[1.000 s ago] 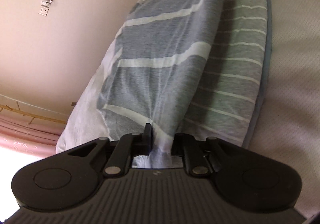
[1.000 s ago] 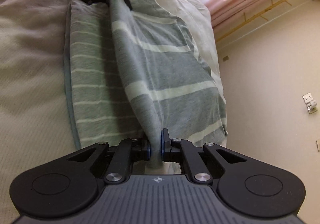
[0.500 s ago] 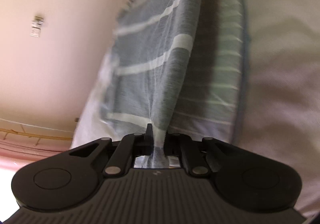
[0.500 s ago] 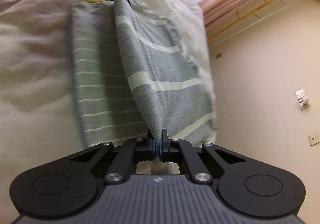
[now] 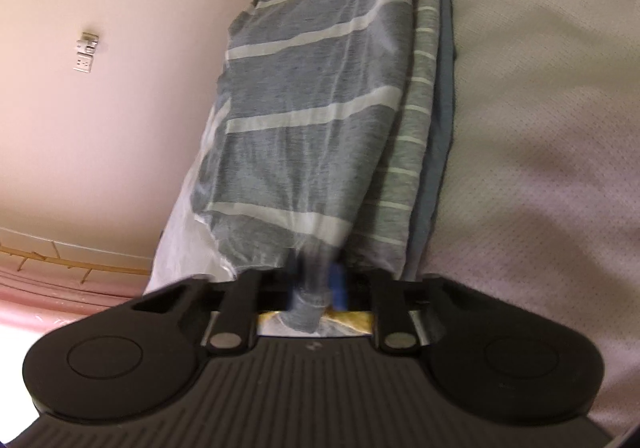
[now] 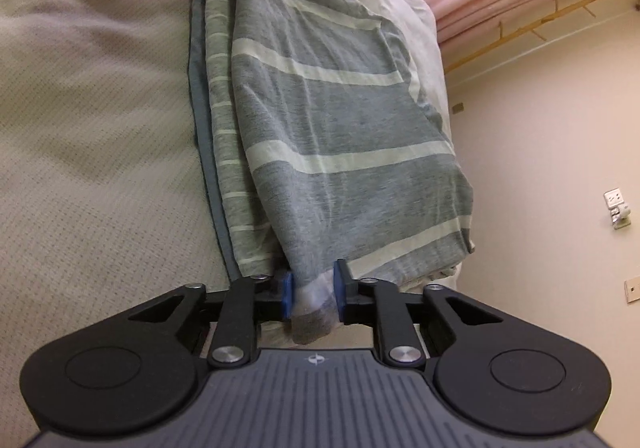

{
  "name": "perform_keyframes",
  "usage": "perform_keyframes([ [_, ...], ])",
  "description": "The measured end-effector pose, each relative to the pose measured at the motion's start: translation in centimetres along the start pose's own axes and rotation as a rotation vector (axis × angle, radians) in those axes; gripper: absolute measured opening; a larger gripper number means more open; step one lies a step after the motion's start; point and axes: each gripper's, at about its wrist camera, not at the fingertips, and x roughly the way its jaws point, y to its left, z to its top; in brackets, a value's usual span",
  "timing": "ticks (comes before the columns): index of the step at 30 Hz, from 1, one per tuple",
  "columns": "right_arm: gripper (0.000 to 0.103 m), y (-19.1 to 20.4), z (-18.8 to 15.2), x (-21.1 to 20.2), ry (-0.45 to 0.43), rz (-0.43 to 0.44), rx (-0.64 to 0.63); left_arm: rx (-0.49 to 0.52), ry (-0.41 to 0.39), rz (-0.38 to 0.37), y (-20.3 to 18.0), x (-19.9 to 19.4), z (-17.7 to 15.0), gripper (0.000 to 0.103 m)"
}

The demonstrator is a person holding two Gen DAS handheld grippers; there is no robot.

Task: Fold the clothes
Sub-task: 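Lower the held end onto the shirt with both grippers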

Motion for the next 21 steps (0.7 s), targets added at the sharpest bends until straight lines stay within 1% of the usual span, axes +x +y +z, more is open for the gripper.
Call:
perform_keyframes([
  [3,0.001,-0.6,0.2,-0.4,-0.008,0.008,0.053,-0.018,-0.011,0.001,-0.1,-0.4,-0.4,0.005],
  [5,0.001,-0.8,0.2,-0.8,-0.010,0.010,0.068,-0.007,-0.017,0.005,-0.6,-0.9,-0.7,0.005],
  [7,0.001,-0.2,-0.1,-0.8,-0.006,0.022,0.056,0.002,-0.017,-0.012,-1.2,-1.0,-0.9,0.005],
  [11,0.002,0.5,-0.1,-0.1,0.011,0.029,0.040,0.003,-0.003,-0.013,-1.5,-0.2,-0.6,0.005],
  [15,0.004,0.4,0.1,0.3,0.028,0.023,0.015,0.047,0.013,0.002,-1.8,0.5,-0.6,0.009],
  [16,0.006,0.3,0.0,0.4,0.031,0.022,0.015,0.045,0.013,0.003,-1.8,0.5,-0.7,0.009],
  [21,0.006,0.2,-0.5,0.0,0.058,0.017,0.039,0.009,0.040,0.008,-1.5,-0.2,-1.4,0.010],
])
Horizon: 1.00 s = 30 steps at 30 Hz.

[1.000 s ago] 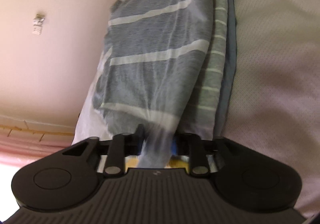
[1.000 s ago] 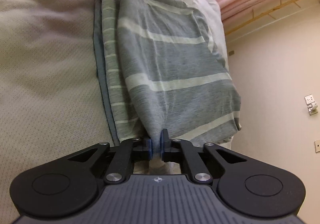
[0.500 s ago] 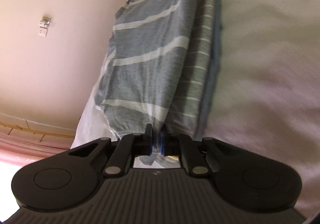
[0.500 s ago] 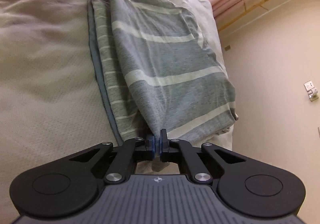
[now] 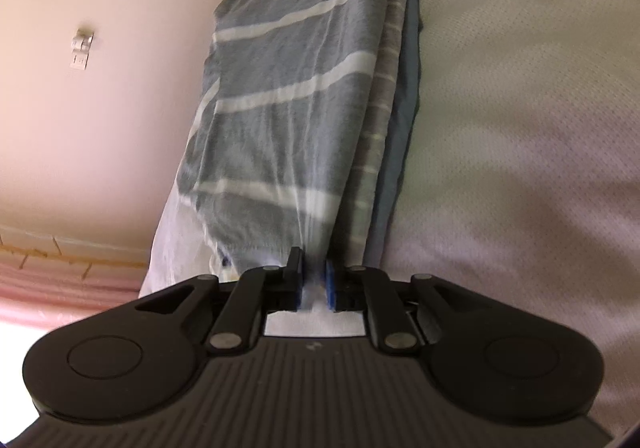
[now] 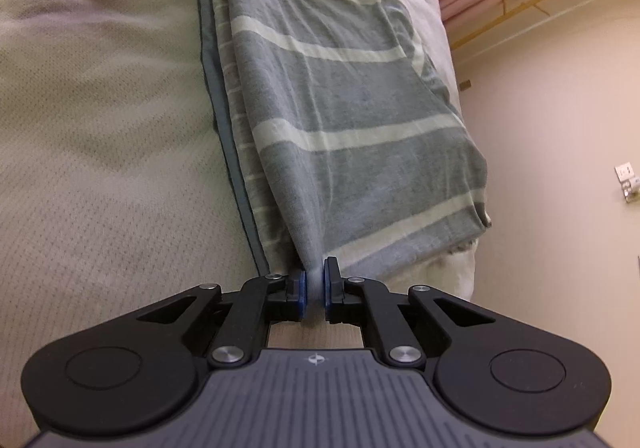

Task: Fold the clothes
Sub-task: 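Lower the held end onto the shirt with both grippers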

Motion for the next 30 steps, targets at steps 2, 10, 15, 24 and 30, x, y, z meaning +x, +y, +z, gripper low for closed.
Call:
perform_keyframes([
  [2,0.008,0.0,-0.3,-0.4,0.020,-0.003,0.016,-0.023,0.022,0.000,0.2,-0.5,-0.4,0.011],
  [10,0.024,0.9,-1.6,-2.8,0.083,0.018,0.116,-0.238,0.110,-0.006,2.1,-2.0,-1.8,0.019],
  [15,0.024,1.0,-0.9,-4.9,0.047,0.058,0.254,-0.368,0.082,-0.010,2.9,-3.5,-0.5,0.025],
  [24,0.024,1.2,1.7,-3.1,-0.014,-0.024,0.195,-0.336,-0.009,-0.023,1.5,-2.7,3.3,0.028],
  [30,0.000,0.7,0.5,-1.6,-0.002,-0.050,0.101,-0.316,-0.004,-0.041,1.4,-1.1,4.2,0.028],
])
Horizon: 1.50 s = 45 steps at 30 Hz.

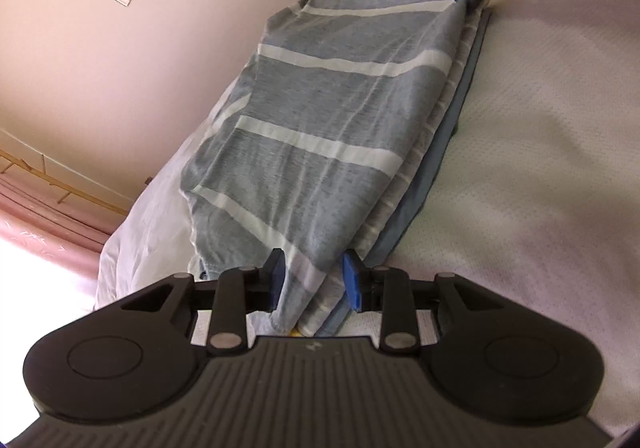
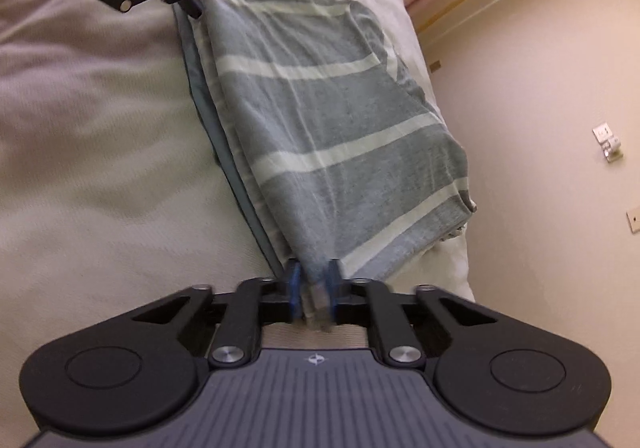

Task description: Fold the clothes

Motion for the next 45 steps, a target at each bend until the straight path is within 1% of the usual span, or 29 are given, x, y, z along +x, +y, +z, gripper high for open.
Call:
perform_keyframes([
  [2,0.000,-0.2,-0.4,-0.2,-0.030,-0.040,-0.052,0.002,0.003,-0.001,0.0,0.2,0.1,0.028],
  [4,0.000,-0.5,-0.7,-0.5,-0.059,-0.079,-0.060,-0.002,0.008,-0.007,0.1,0.4,0.0,0.028],
  [5,0.000,-0.5,-0.9,-0.4,-0.058,-0.077,-0.057,0.002,0.012,-0.008,0.0,0.4,-0.1,0.028],
  [8,0.000,0.3,-1.8,0.6,-0.017,-0.037,-0.072,0.012,0.029,-0.017,-0.4,0.6,-0.5,0.028],
  [11,0.001,0.8,-2.1,0.7,-0.007,-0.021,-0.062,0.001,0.046,-0.016,-0.3,0.4,-1.0,0.031],
  [15,0.013,0.5,-2.6,0.5,0.013,-0.008,-0.017,-0.049,0.086,-0.007,0.3,0.0,-1.8,0.031],
  [17,0.027,0.3,-2.9,0.3,0.025,0.006,0.014,-0.099,0.113,-0.004,0.7,-0.4,-2.1,0.032],
  [18,0.030,0.1,-3.0,0.2,0.032,0.015,0.035,-0.147,0.128,-0.008,1.1,-0.7,-2.2,0.032],
  [19,0.032,-0.1,-3.1,0.0,0.038,0.024,0.067,-0.196,0.142,-0.012,1.4,-1.0,-2.4,0.033],
  [20,0.033,-0.4,-3.2,-0.3,0.047,0.036,0.112,-0.245,0.157,-0.016,1.7,-1.3,-2.5,0.037],
  [21,0.034,-0.7,-3.2,-0.6,0.058,0.054,0.173,-0.294,0.171,-0.021,2.0,-1.7,-2.6,0.038],
  [24,0.041,-1.8,-3.2,-1.7,0.091,0.112,0.380,-0.494,0.209,-0.049,2.9,-2.6,-3.1,0.052],
  [25,0.046,-2.0,-3.1,-2.1,0.094,0.133,0.459,-0.563,0.221,-0.060,3.1,-2.9,-3.3,0.061],
  [26,0.051,-2.2,-3.1,-2.4,0.097,0.154,0.537,-0.610,0.224,-0.072,3.1,-3.1,-3.4,0.068],
  [27,0.053,-2.4,-3.0,-2.8,0.098,0.172,0.612,-0.657,0.227,-0.084,3.0,-3.2,-3.5,0.072],
  [28,0.057,-2.4,-3.0,-3.1,0.098,0.182,0.675,-0.704,0.229,-0.096,3.0,-3.4,-3.7,0.080],
  [29,0.061,-2.3,-2.8,-3.3,0.102,0.186,0.725,-0.751,0.232,-0.108,2.9,-3.6,-3.8,0.091],
  [30,0.064,-2.1,-2.7,-3.5,0.106,0.189,0.775,-0.797,0.235,-0.120,2.8,-3.8,-3.9,0.097],
  [31,0.074,-2.0,-2.6,-3.7,0.113,0.191,0.823,-0.807,0.236,-0.132,2.6,-3.8,-3.8,0.102],
  [32,0.082,-1.9,-2.5,-4.0,0.122,0.190,0.868,-0.817,0.237,-0.145,2.5,-3.8,-3.7,0.102],
  [34,0.089,-1.5,-2.6,-4.7,0.133,0.182,0.953,-0.830,0.262,-0.175,2.2,-3.7,-3.5,0.102],
  [35,0.094,-1.3,-2.6,-5.0,0.139,0.177,0.989,-0.849,0.269,-0.179,2.2,-3.8,-3.6,0.102],
  [37,0.099,-1.1,-2.6,-5.2,0.152,0.173,1.046,-0.882,0.276,-0.181,2.3,-3.9,-3.7,0.102],
  [41,0.101,-0.9,-2.3,-4.3,0.166,0.177,1.123,-0.945,0.267,-0.187,2.3,-3.7,-4.2,0.102],
  [45,0.101,-0.5,-1.9,-3.2,0.178,0.170,1.160,-0.990,0.244,-0.204,2.2,-2.9,-4.5,0.102],
])
